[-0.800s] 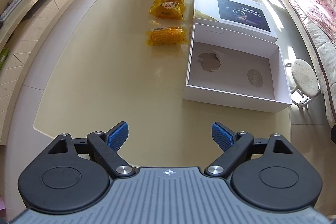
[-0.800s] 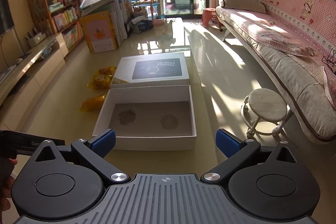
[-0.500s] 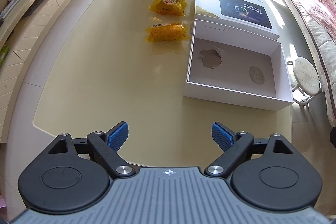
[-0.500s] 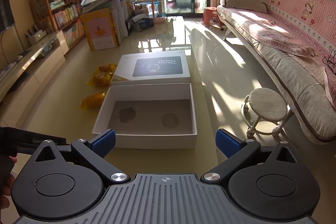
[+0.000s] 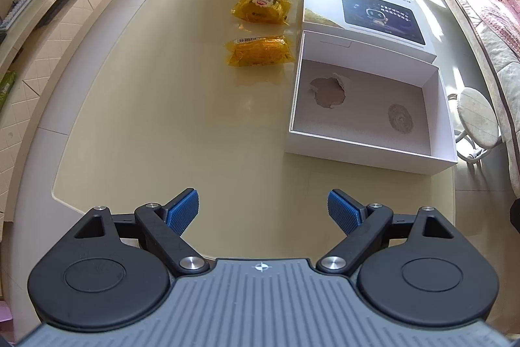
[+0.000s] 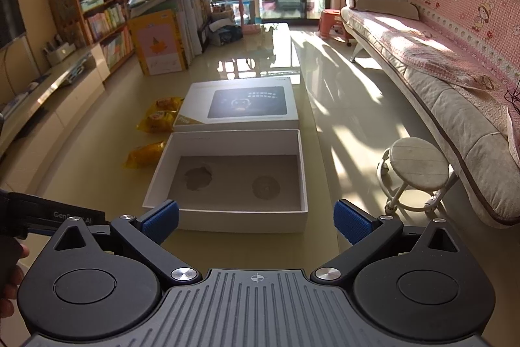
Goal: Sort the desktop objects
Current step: 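Move both tools toward the yellow bread packets beside the open white box, then lower the right tool over the barcode-labelled yellow bread packet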
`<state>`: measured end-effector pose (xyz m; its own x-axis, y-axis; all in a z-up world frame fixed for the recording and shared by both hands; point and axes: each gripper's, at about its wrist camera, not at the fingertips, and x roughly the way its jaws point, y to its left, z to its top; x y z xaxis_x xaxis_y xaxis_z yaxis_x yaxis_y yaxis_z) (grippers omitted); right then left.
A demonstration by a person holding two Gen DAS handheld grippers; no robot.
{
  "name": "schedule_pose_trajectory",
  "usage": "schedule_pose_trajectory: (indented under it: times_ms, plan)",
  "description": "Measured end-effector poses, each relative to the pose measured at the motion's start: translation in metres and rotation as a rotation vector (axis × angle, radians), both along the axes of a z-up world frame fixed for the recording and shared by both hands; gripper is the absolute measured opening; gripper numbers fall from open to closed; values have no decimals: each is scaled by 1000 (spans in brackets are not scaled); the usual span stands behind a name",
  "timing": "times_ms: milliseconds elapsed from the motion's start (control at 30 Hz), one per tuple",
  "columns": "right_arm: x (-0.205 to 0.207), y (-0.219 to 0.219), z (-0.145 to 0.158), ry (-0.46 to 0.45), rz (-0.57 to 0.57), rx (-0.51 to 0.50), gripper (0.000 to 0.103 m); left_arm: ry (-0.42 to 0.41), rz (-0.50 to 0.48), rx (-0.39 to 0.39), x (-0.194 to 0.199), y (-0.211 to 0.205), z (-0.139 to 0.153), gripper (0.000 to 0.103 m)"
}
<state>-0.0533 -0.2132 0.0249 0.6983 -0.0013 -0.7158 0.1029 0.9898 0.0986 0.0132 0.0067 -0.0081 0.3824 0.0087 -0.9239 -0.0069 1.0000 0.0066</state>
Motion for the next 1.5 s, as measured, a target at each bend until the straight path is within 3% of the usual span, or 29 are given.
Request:
schedule_pose_trajectory:
  times_ms: [400,767,1100,1300,1500]
  plan:
    - [16,-15,7,50,-22,22,103,1,15,-15,12,2,10,103]
    - [45,-4,12,51,-31,58,103,-10,20,25,36,20,17,103]
    - [123,55,12,36,13,74,103,23,-34,15,109,59,-4,103]
    - [172,91,-8,51,7,84,103,47,-91,62,162,79,-29,103]
    - [221,126,-28,66,1,95,103,74,-74,56,195,98,-56,103]
